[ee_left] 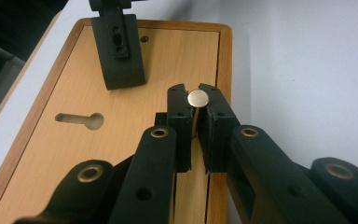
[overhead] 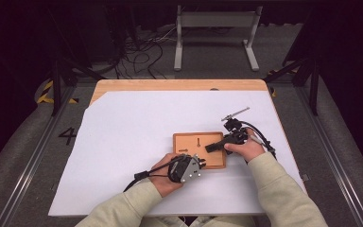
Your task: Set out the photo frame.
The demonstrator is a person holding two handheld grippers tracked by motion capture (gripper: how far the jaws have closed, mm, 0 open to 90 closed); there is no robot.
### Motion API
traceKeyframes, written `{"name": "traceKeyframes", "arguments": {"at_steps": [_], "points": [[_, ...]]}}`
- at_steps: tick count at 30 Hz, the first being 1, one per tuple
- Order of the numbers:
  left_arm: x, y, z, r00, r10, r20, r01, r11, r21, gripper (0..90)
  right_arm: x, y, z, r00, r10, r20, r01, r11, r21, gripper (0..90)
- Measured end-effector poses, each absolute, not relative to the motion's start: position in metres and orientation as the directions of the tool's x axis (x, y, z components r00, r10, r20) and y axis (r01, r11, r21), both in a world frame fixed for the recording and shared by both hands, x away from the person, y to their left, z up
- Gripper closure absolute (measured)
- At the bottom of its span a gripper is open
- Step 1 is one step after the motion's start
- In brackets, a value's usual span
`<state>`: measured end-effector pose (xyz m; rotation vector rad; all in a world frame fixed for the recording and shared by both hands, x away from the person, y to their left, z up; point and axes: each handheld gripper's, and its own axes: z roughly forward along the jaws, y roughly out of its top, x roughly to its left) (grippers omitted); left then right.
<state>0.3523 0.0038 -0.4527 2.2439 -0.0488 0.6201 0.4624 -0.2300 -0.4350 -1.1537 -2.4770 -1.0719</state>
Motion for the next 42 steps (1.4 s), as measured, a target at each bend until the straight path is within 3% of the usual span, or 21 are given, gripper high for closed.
{"name": "traceKeyframes", "arguments": {"at_steps": [5,8,12,21,23,31,42], "points": [[0.354,0.005,-0.450,0.904,0.149,0.401,-0.200,-0.681,0.704,81.9,0.460,-0.237,-0.431,-0.682,0.556,0.475,0.724,0.421,0.547,34.5],[0.354,0.008,-0.447,0.919,0.156,0.363,-0.167,-0.681,0.713,73.5,0.457,-0.240,-0.430,-0.694,0.543,0.472,0.711,0.416,0.567,37.2],[0.355,0.021,-0.433,0.958,0.186,0.220,-0.051,-0.640,0.767,63.8,0.451,-0.243,-0.421,-0.724,0.523,0.449,0.680,0.431,0.593,43.5],[0.352,0.059,-0.414,0.964,0.253,0.083,0.064,-0.524,0.849,57.5,0.434,-0.250,-0.411,-0.798,0.471,0.377,0.589,0.475,0.654,50.8],[0.354,0.071,-0.412,0.958,0.283,0.035,0.114,-0.491,0.864,56.6,0.429,-0.252,-0.408,-0.823,0.452,0.343,0.552,0.496,0.670,52.5],[0.362,0.118,-0.408,0.913,0.408,0.007,0.179,-0.417,0.891,57.0,0.406,-0.248,-0.394,-0.906,0.385,0.177,0.392,0.601,0.697,57.0],[0.376,0.140,-0.416,0.862,0.506,-0.031,0.252,-0.374,0.892,54.1,0.367,-0.237,-0.384,-0.955,0.246,-0.164,0.086,0.761,0.643,61.7]]}}
